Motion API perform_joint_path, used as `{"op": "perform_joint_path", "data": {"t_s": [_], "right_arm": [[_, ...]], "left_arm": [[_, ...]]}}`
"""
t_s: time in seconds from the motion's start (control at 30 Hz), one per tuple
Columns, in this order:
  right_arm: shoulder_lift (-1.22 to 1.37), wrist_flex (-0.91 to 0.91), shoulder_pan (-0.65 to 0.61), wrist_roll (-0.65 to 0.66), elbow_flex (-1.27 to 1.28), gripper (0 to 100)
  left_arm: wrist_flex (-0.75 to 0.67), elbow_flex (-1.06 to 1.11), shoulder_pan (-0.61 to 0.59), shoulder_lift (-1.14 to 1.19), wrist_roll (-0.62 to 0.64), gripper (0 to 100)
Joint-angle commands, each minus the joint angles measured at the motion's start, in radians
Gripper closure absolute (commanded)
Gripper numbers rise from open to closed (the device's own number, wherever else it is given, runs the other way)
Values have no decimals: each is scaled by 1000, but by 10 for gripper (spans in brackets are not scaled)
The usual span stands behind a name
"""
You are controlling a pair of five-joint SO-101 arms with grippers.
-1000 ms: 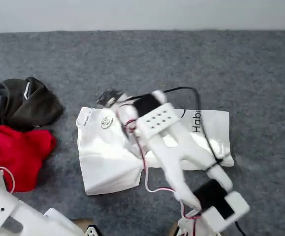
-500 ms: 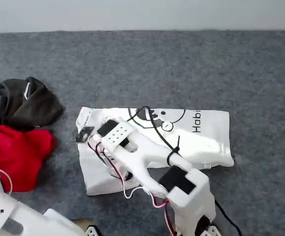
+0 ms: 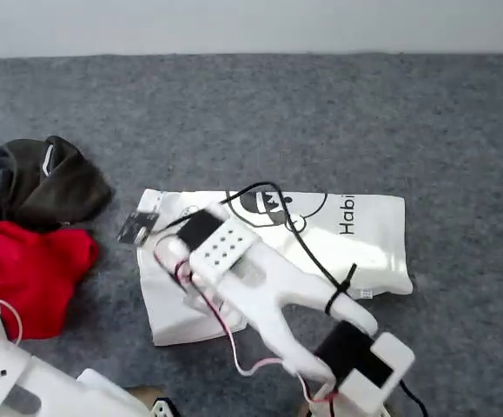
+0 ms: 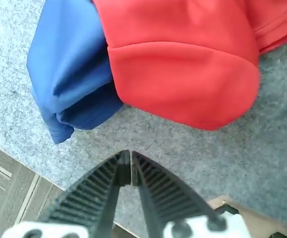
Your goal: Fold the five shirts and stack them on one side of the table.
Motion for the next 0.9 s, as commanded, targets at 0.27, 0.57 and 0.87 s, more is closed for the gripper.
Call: {"op": "perform_joint_path", "data": {"t_s": [0.27, 0.57, 0.87], "right_arm": [[44, -64, -225, 44, 89, 780], [219, -209, -259, 46, 89, 783], [283, -240, -202, 48, 60, 990]], "left_arm": [[-12, -2, 3, -12, -8, 987], [-9, -7, -3, -12, -8, 987], [-11, -8, 2, -12, -8, 987]]}}
